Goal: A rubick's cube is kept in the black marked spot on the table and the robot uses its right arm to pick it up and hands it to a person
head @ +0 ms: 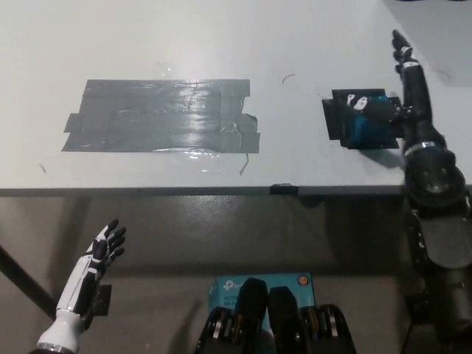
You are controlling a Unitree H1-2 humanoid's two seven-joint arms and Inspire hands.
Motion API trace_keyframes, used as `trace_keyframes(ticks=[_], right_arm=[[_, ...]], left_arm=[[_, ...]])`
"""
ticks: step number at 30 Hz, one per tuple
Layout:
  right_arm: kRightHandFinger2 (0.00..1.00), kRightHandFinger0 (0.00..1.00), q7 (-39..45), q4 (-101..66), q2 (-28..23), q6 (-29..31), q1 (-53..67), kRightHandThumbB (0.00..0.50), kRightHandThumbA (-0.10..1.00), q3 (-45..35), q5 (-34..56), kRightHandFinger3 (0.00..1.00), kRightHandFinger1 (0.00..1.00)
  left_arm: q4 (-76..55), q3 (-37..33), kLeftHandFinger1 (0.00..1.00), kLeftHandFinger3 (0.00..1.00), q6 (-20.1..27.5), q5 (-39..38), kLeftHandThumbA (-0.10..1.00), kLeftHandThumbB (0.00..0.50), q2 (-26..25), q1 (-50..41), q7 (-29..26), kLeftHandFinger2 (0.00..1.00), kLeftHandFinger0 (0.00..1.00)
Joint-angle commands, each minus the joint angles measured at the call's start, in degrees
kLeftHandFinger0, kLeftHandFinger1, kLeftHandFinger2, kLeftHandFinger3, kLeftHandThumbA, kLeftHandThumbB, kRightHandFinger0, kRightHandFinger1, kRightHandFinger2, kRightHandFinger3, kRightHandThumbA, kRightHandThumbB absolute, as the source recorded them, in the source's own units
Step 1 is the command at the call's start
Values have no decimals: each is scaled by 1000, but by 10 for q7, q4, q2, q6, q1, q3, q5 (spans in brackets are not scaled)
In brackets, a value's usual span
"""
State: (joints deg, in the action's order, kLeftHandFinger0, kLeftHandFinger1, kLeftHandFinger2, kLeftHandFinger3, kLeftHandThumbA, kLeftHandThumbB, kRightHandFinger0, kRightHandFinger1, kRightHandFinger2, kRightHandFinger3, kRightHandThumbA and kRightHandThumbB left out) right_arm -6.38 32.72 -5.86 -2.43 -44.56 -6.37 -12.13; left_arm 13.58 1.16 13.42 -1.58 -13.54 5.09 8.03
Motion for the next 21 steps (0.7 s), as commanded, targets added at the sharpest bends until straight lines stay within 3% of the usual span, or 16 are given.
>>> trace_keyframes(ticks=[1, 11, 21], right_arm=[[1000, 1000, -38, 89, -14, 40, -45, 432, 969, 8, -2, 1000, 1000], [1000, 1000, -58, 267, -23, 117, -80, 436, 933, 5, 25, 1000, 1000], [1000, 1000, -57, 312, -22, 141, -83, 421, 961, -8, 47, 1000, 1000]], left_arm=[[-14, 0, 1000, 1000, 18, 0, 1000, 244, -6, 8, 6, 1000, 1000], [-14, 2, 1000, 1000, 14, -1, 1000, 245, -4, 15, 3, 1000, 1000], [-11, 4, 1000, 1000, 17, -1, 1000, 255, -5, 21, 1, 1000, 1000]])
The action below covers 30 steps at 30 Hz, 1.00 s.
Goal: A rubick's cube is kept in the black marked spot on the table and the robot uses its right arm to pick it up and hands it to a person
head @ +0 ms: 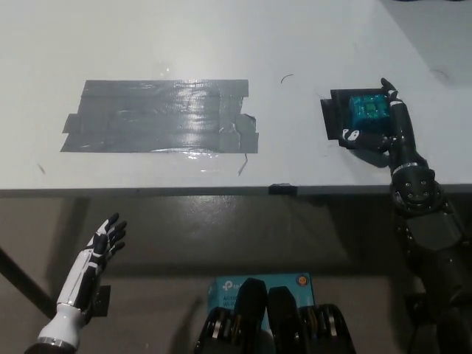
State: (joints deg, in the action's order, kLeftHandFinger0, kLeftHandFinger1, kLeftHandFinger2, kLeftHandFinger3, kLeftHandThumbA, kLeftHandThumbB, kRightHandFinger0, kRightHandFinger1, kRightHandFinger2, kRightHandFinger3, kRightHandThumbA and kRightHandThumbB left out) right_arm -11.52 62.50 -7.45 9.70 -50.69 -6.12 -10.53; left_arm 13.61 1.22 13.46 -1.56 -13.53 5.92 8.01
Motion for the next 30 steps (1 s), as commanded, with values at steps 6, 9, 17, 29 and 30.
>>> trace_keyframes(ticks=[6, 9, 17, 29, 30], right_arm=[[1000, 1000, -35, 30, 9, 24, -37, 412, 771, -19, 45, 1000, 1000], [433, 171, -109, 50, 18, 13, -45, 223, -84, -7, 17, 555, 257], [960, 25, -170, 96, 6, 31, -40, 215, -100, 99, -63, 917, 504], [971, 68, -232, 107, -4, 70, -42, 186, -100, 144, -71, 1000, 582], [960, 74, -230, 100, -6, 74, -44, 196, -100, 142, -68, 999, 581]], left_arm=[[-10, 4, 1000, 1000, 15, -1, 1000, 270, -5, 15, 2, 1000, 1000], [-10, 3, 1000, 1000, 15, -2, 1000, 255, -6, 15, 4, 1000, 1000], [-14, 3, 1000, 1000, 10, -13, 1000, 219, -13, 25, 15, 1000, 1000], [-1, 5, 1000, 1000, 18, 1, 1000, 213, -15, 32, 3, 1000, 1000], [-1, 5, 1000, 1000, 17, 0, 1000, 214, -15, 34, 4, 1000, 1000]])
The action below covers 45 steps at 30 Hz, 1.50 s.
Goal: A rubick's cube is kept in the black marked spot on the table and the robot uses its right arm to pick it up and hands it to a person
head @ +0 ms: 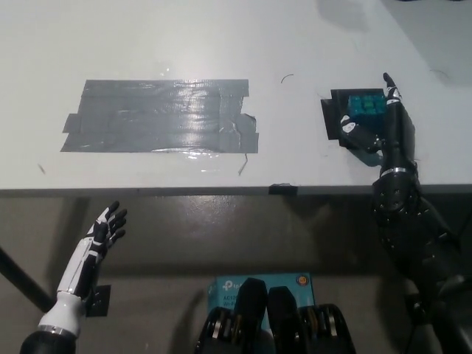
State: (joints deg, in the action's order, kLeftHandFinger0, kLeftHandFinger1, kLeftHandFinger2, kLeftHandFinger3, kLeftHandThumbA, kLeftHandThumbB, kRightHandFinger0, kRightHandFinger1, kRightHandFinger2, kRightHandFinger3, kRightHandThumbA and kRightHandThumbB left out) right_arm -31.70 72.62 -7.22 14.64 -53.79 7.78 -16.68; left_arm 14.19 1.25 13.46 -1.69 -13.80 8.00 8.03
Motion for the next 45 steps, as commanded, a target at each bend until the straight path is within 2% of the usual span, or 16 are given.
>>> trace_keyframes(ticks=[1, 3, 6, 8, 10, 12, 16, 19, 24, 28, 31, 34, 35, 37, 40, 45], right_arm=[[961, 87, -27, -11, -10, 28, -14, 190, -100, 1, -4, 998, 589], [967, 126, -30, -33, -12, 37, -14, 191, -100, -6, 1, 969, 601], [947, 89, -42, -62, -16, 42, -15, 186, -100, -7, -6, 929, 545], [896, 10, -43, -116, -20, 38, -11, 180, -100, -9, -11, 961, 420], [878, 0, -43, -155, -24, 30, -10, 176, -100, -11, -16, 976, 365], [894, 0, -28, -236, -25, 3, 0, 170, -100, -21, -13, 1000, 371], [945, 5, -20, -356, -28, 2, 12, 178, -100, -26, -26, 1000, 428], [912, 0, -11, -418, -25, -18, 16, 165, -100, -29, -30, 1000, 415], [937, 26, 6, -490, -21, -50, 0, 184, -100, -22, -50, 1000, 475], [933, 12, 20, -505, -15, -68, -14, 178, -100, -23, -48, 987, 473], [958, 36, 34, -515, -12, -86, -27, 164, -100, -20, -51, 998, 500], [992, 78, 37, -506, -6, -91, -43, 200, -100, -17, -55, 1000, 548], [975, 52, 37, -498, -4, -88, -50, 186, -100, -18, -55, 1000, 521], [979, 38, 35, -464, -1, -74, -66, 184, -100, -12, -61, 1000, 543], [1000, 72, 40, -421, 5, -74, -89, 189, -100, -8, -62, 1000, 586], [997, 52, 28, -311, 6, -37, -135, 197, -100, 6, -70, 1000, 567]], left_arm=[[-8, 5, 1000, 1000, 14, -2, 1000, 208, -13, 14, 6, 1000, 1000], [-11, 4, 1000, 1000, 12, -3, 1000, 214, -12, 14, 7, 1000, 1000], [-11, 5, 1000, 1000, 12, 0, 1000, 216, -11, 15, 3, 1000, 1000], [-12, 5, 1000, 1000, 9, 1, 1000, 227, -11, 17, 2, 1000, 1000], [-10, 5, 1000, 1000, 11, 0, 1000, 228, -12, 21, 3, 1000, 1000], [-9, 4, 1000, 1000, 11, 3, 1000, 235, -14, 23, 4, 1000, 1000], [-8, 4, 1000, 1000, 14, 3, 1000, 227, -14, 22, 4, 1000, 1000], [-3, 4, 1000, 1000, 21, 6, 1000, 223, -13, 23, 3, 1000, 1000], [-11, 4, 1000, 1000, 8, 2, 1000, 223, -14, 22, 5, 1000, 1000], [-18, 3, 1000, 1000, 4, -5, 1000, 201, -14, 21, 11, 1000, 1000], [-18, 1, 1000, 1000, 6, 2, 1000, 210, -15, 24, 9, 1000, 1000], [-17, 1, 1000, 1000, 4, -1, 1000, 214, -15, 25, 10, 1000, 1000], [-17, 1, 1000, 1000, 3, -1, 1000, 214, -15, 28, 10, 1000, 1000], [-21, 0, 1000, 1000, 1, -2, 1000, 217, -15, 27, 12, 1000, 1000], [-22, 1, 1000, 1000, -3, -2, 1000, 222, -15, 28, 11, 1000, 1000], [-20, -1, 1000, 1000, -4, -3, 1000, 233, -14, 31, 12, 1000, 1000]])
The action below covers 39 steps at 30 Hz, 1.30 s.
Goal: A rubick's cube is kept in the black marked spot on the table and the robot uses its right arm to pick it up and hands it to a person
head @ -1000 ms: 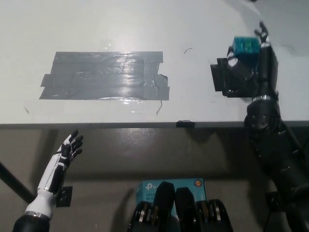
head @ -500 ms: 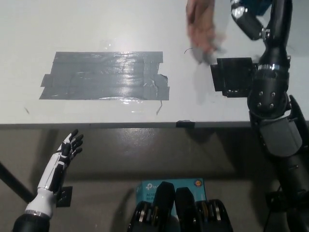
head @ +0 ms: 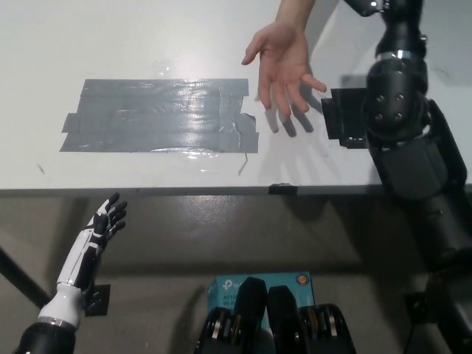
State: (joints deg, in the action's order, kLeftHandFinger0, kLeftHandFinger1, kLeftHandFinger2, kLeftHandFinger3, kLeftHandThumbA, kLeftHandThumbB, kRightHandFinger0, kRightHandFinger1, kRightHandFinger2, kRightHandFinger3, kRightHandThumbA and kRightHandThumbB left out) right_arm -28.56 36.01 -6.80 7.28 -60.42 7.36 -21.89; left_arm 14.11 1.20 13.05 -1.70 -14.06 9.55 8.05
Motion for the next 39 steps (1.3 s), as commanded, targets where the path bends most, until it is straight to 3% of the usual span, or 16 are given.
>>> trace_keyframes(ticks=[1, 3, 4, 6, 12, 17, 19, 22, 25, 26, 27, 28, 29, 32, 36, 39], right_arm=[[986, 50, -6, 74, 4, 39, -77, 201, -100, 11, -18, 1000, 563], [944, 20, -6, 157, 10, 44, -113, 183, -100, 21, -19, 973, 543], [1000, 69, -6, 183, 11, 46, -123, 234, -100, 25, -20, 1000, 596], [970, 26, -8, 237, 16, 55, -142, 187, -100, 29, -16, 978, 560], [960, 0, 3, 381, 28, 55, -189, 188, -100, 45, -11, 977, 555], [798, 1, 14, 415, 34, 62, -189, 193, -100, 49, -3, 884, 389], [825, 0, 22, 426, 35, 60, -179, 204, -100, 55, -5, 887, 366], [934, 0, 42, 439, 36, 48, -165, 186, -100, 57, -1, 962, 474], [786, 0, 71, 443, 32, 44, -157, 189, -100, 53, 7, 934, 391], [1000, 215, 93, 444, 28, 36, -156, 280, 112, 53, 10, 1000, 609], [1000, 536, 122, 445, 22, 29, -156, 368, 354, 56, 9, 1000, 860], [1000, 536, 134, 445, 20, 26, -156, 368, 354, 58, 8, 1000, 860], [1000, 905, 164, 445, 15, 24, -156, 438, 522, 58, 9, 1000, 1000], [1000, 917, 180, 444, 10, 26, -155, 475, 602, 57, 11, 1000, 1000], [1000, 1000, 209, 442, 5, 9, -160, 500, 856, 69, 1, 1000, 1000], [1000, 1000, 212, 436, 2, 8, -158, 500, 881, 70, 3, 1000, 1000]], left_arm=[[-19, 0, 1000, 1000, 0, -2, 1000, 231, -11, 16, 11, 1000, 1000], [-15, -3, 1000, 1000, 4, 5, 1000, 233, -12, 18, 10, 1000, 1000], [-15, -4, 1000, 1000, 5, 7, 1000, 235, -13, 18, 10, 1000, 1000], [-12, -4, 1000, 1000, 9, 7, 1000, 229, -12, 19, 9, 1000, 1000], [-14, -8, 1000, 1000, 5, 10, 1000, 243, -13, 25, 9, 1000, 1000], [-17, -10, 1000, 1000, 2, 11, 1000, 240, -13, 28, 10, 1000, 1000], [-14, -11, 1000, 1000, 7, 14, 1000, 233, -14, 30, 8, 1000, 1000], [-10, -11, 1000, 1000, 12, 17, 1000, 237, -15, 31, 7, 1000, 1000], [-10, -11, 1000, 1000, 13, 17, 1000, 239, -15, 32, 7, 1000, 1000], [-8, -11, 1000, 1000, 13, 18, 1000, 243, -16, 35, 8, 1000, 1000], [-7, -11, 1000, 1000, 13, 18, 1000, 245, -18, 38, 10, 1000, 1000], [-6, -11, 1000, 1000, 13, 18, 1000, 245, -18, 38, 10, 1000, 1000], [-7, -11, 1000, 1000, 12, 17, 1000, 244, -17, 38, 10, 1000, 1000], [-6, -12, 1000, 1000, 11, 16, 1000, 244, -16, 39, 11, 1000, 1000], [-6, -13, 1000, 1000, 13, 15, 1000, 236, -17, 40, 13, 1000, 1000], [-5, -14, 1000, 1000, 12, 16, 1000, 229, -15, 39, 12, 1000, 1000]])
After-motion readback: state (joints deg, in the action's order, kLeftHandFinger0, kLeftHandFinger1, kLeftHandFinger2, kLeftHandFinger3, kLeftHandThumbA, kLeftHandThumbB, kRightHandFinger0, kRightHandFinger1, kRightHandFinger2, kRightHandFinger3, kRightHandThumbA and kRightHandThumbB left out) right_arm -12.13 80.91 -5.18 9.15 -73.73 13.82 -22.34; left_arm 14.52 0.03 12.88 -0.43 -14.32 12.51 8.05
